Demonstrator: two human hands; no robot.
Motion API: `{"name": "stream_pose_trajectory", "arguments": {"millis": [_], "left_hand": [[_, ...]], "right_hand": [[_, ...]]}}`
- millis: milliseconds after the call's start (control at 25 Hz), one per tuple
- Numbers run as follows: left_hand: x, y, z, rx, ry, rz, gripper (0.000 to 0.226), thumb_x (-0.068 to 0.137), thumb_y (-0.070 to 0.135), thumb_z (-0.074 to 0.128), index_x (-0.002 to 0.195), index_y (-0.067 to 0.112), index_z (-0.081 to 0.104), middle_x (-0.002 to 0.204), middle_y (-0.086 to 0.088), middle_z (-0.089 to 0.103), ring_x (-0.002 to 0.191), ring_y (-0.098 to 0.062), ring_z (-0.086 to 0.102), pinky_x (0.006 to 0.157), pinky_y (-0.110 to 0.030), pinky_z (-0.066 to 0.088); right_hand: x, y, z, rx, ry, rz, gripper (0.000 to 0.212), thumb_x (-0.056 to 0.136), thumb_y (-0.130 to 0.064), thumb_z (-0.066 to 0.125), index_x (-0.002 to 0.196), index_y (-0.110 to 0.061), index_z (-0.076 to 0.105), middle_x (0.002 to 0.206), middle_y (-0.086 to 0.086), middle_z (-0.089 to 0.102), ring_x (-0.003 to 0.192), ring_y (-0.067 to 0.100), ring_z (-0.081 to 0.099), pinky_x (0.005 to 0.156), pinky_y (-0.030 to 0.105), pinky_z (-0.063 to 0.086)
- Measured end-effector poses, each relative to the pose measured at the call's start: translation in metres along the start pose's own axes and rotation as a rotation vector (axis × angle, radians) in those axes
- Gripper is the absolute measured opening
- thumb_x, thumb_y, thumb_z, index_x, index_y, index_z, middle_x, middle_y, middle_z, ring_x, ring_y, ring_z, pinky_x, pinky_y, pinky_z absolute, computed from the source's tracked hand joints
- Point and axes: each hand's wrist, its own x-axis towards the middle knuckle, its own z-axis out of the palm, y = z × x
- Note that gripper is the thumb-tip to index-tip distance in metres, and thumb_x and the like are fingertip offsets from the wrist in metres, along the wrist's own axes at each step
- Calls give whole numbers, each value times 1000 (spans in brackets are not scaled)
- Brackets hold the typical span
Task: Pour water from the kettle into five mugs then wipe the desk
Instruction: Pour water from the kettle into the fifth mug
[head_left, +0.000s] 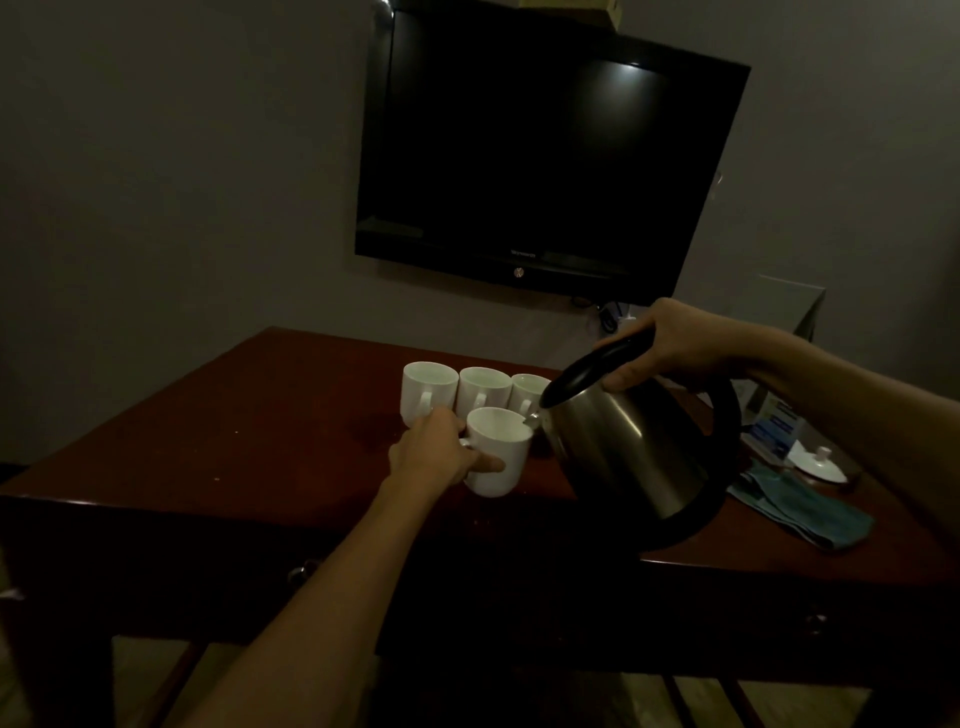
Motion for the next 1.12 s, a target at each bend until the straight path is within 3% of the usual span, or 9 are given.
{"name": "stream_pose_trajectory", "arguments": {"millis": [80, 160, 360, 480, 640, 840, 1120], "left_hand": [[1, -1, 1, 3, 2, -2, 58, 67, 50, 85, 112, 20, 64, 110, 1, 67, 107, -20, 61, 79, -36, 47], [2, -3, 2, 0, -4, 4, 57, 66, 52, 85, 109, 20, 65, 110, 1, 67, 107, -20, 61, 83, -39, 49], [2, -4, 2, -3, -24, 8, 53, 68, 50, 84, 108, 19, 66, 108, 1, 66, 106, -20, 61, 87, -43, 50], [0, -4, 1, -18, -28, 24, 47, 70, 48, 83, 102, 19, 64, 101, 3, 63, 102, -19, 59, 82, -39, 47], [2, -5, 2, -30, -31, 31, 47, 70, 49, 83, 100, 19, 63, 102, 2, 64, 101, -20, 60, 83, -40, 50], [4, -10, 5, -62, -36, 48, 52, 67, 51, 84, 104, 19, 65, 105, 1, 69, 102, -21, 64, 89, -47, 52], [5, -11, 5, -61, -45, 74, 48, 68, 49, 84, 100, 18, 66, 102, 1, 70, 100, -20, 65, 87, -48, 54]], "right_hand": [[0, -8, -1, -39, -15, -14, 34, 78, -29, 78, 112, -25, 72, 69, -20, 70, 60, -3, 64, 55, 10, 48], [1, -12, -1, -56, -16, -25, 33, 79, -29, 77, 112, -27, 71, 70, -20, 71, 60, 1, 63, 51, 10, 47], [10, -23, -2, -134, -3, -15, 37, 77, -31, 80, 112, -20, 74, 73, -14, 72, 66, 1, 65, 54, 12, 48], [15, -27, -4, -145, 3, 12, 39, 75, -33, 82, 110, -19, 74, 60, -12, 69, 49, 0, 60, 47, 11, 45], [18, -30, -5, -167, 8, 27, 44, 71, -37, 84, 110, -22, 75, 72, -4, 73, 58, 14, 65, 54, 25, 54], [15, -38, -5, -186, 7, 39, 42, 79, -21, 79, 119, -11, 70, 48, -21, 63, 41, -8, 56, 39, 6, 39], [13, -44, -5, -193, -14, 41, 39, 80, -19, 79, 117, -9, 71, 42, -19, 59, 36, -6, 53, 37, 6, 37]]}}
